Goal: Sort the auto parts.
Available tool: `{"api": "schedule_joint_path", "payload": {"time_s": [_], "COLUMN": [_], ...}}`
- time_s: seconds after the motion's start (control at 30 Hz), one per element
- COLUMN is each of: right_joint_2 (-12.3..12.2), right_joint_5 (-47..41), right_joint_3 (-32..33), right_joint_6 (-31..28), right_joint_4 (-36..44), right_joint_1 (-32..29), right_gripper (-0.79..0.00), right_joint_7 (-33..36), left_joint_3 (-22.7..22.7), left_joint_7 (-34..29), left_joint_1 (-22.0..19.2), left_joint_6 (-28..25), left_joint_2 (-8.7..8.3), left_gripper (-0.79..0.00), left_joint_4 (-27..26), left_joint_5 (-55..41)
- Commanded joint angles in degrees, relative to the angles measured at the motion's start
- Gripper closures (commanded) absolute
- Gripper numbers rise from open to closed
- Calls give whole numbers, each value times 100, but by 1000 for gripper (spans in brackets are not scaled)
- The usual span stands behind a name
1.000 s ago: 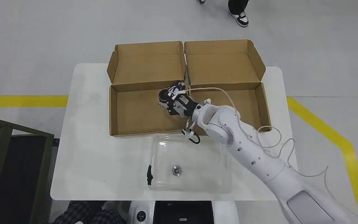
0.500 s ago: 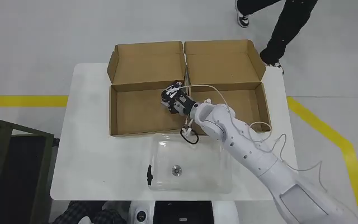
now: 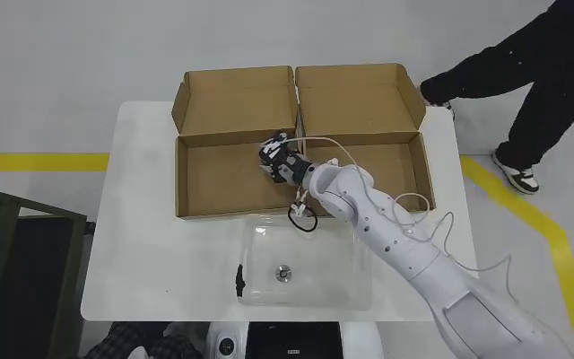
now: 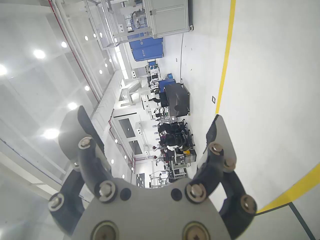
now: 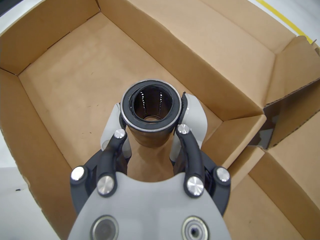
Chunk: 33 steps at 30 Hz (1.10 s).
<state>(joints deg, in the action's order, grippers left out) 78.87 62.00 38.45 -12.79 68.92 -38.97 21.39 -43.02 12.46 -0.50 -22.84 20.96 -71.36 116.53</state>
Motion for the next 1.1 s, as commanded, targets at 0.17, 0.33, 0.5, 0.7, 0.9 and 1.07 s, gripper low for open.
{"api": "schedule_joint_path", "payload": {"time_s": [0.17, 0.33, 0.5, 0.7, 0.9, 1.07], "right_joint_2": [41, 36, -11, -116, -256, -375], "right_joint_5": [124, 249, 443, 651, 823, 969], "right_joint_3": [54, 149, 327, 616, 884, 1057], "right_joint_6": [-21, -63, -129, -348, -705, -1043], "right_joint_4": [20, 185, 630, 1505, 2481, 3234], "right_joint_1": [-43, -102, -203, -475, -994, -1537], "right_gripper": [-372, -493, -545, -637, -659, -674], "right_joint_7": [99, 217, 282, 409, 701, 854], "left_joint_3": [0, 0, 0, 0, 0, 0], "left_joint_7": [0, 0, 0, 0, 0, 0], "left_joint_1": [0, 0, 0, 0, 0, 0], "left_joint_6": [0, 0, 0, 0, 0, 0], "left_joint_2": [0, 0, 0, 0, 0, 0], "left_gripper": [-785, -785, -785, -785, -785, -785], "left_joint_4": [0, 0, 0, 0, 0, 0], "left_joint_5": [0, 0, 0, 0, 0, 0]}}
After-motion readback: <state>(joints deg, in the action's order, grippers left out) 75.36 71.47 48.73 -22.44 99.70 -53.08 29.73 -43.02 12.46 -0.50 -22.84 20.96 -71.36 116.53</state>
